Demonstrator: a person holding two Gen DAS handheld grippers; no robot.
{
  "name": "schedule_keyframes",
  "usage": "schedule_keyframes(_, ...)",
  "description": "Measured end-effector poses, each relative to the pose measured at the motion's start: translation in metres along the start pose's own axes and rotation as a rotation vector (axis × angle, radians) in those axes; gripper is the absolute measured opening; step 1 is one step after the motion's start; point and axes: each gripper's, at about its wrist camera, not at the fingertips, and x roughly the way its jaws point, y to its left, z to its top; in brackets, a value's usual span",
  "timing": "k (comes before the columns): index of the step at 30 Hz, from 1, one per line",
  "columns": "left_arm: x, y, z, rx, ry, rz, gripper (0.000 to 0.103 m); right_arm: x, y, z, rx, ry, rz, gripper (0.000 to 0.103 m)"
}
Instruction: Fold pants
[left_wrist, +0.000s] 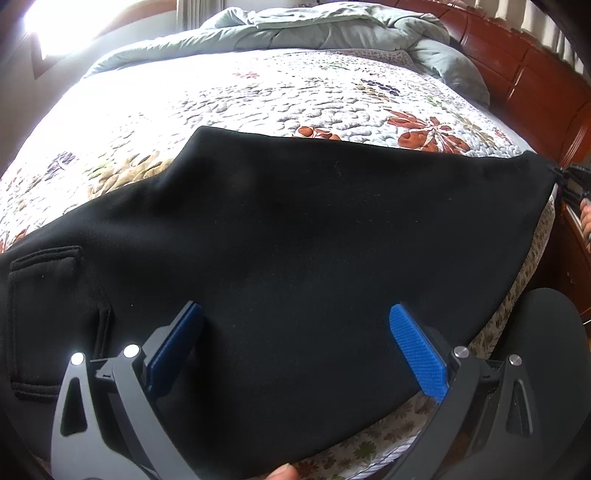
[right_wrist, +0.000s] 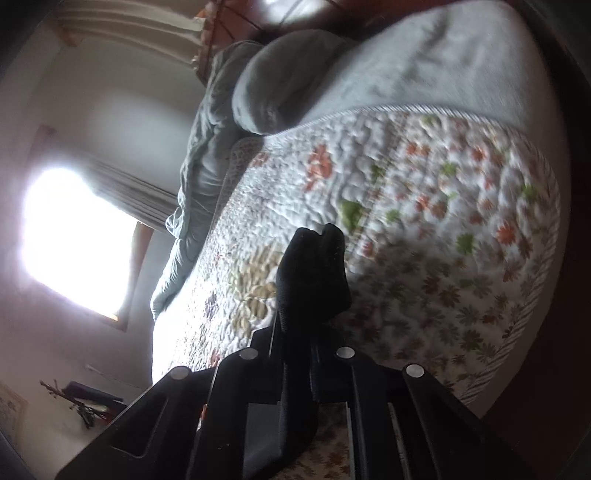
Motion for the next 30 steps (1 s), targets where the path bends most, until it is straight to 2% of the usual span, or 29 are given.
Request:
schedule_keyframes(9, -0.019, 0.008, -0.001, -0.03, -0.036, -0.061, 0.1, -0.029, 0.095, -0.013, -0.227, -0.089, -0.069, 0.01)
schedule_keyframes(14, -0.031, 0.013, -0.003, -0.002, -0.067, -0.055, 0.1, -0.043, 0.139, -0.029, -0.328, -0.117, -0.11, 0.01)
schedule_keyframes(30, -0.049, 0.056, -0.017, -0.058, -0.122, -0.071, 0.1, -0.067, 0.228, -0.079, -0.542, -0.179, -0.16, 0.01)
